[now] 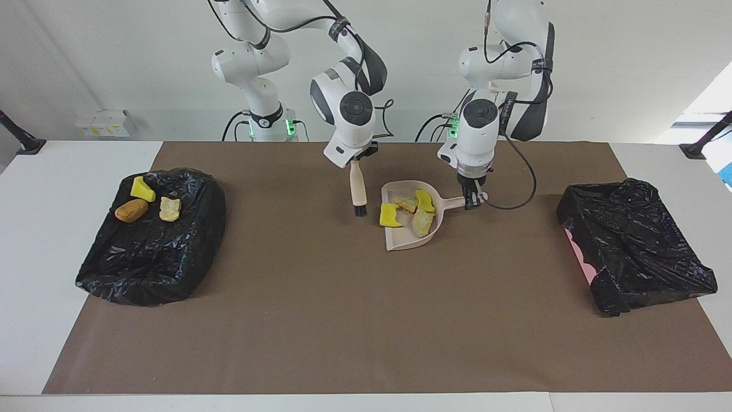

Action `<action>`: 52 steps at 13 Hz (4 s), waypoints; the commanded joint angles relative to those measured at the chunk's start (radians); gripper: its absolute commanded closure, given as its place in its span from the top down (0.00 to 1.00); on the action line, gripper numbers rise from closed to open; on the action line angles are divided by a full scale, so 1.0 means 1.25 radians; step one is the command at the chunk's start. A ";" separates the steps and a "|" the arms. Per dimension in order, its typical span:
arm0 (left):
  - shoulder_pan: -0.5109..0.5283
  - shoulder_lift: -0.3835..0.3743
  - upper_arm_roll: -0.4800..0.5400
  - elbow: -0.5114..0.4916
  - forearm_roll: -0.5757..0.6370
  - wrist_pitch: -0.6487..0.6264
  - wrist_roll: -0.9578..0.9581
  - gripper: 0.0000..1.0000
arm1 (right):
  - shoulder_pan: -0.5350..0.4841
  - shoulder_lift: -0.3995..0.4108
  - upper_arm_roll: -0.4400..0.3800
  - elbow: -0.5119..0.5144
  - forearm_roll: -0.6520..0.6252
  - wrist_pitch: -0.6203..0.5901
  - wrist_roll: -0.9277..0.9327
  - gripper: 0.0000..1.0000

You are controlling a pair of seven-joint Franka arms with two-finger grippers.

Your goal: Sweep and dump trash in bin

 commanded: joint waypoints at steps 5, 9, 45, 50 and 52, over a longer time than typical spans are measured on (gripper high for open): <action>0.007 -0.001 0.001 0.000 -0.004 0.006 0.015 0.00 | 0.062 0.118 0.009 0.125 0.007 0.044 0.034 0.00; 0.009 -0.001 0.002 0.002 -0.004 0.008 0.027 0.00 | 0.067 0.122 0.009 0.113 0.014 0.059 0.047 0.00; -0.042 0.102 0.733 0.450 0.481 -0.110 0.400 0.00 | 0.139 0.090 0.028 0.094 0.075 0.098 0.192 1.00; -0.070 0.060 0.684 0.464 0.639 -0.208 0.352 0.00 | 0.106 0.058 0.025 0.132 0.068 0.098 0.189 1.00; -0.070 0.042 0.649 0.466 0.656 -0.263 0.351 0.00 | 0.071 0.021 0.026 0.132 0.076 0.089 0.171 1.00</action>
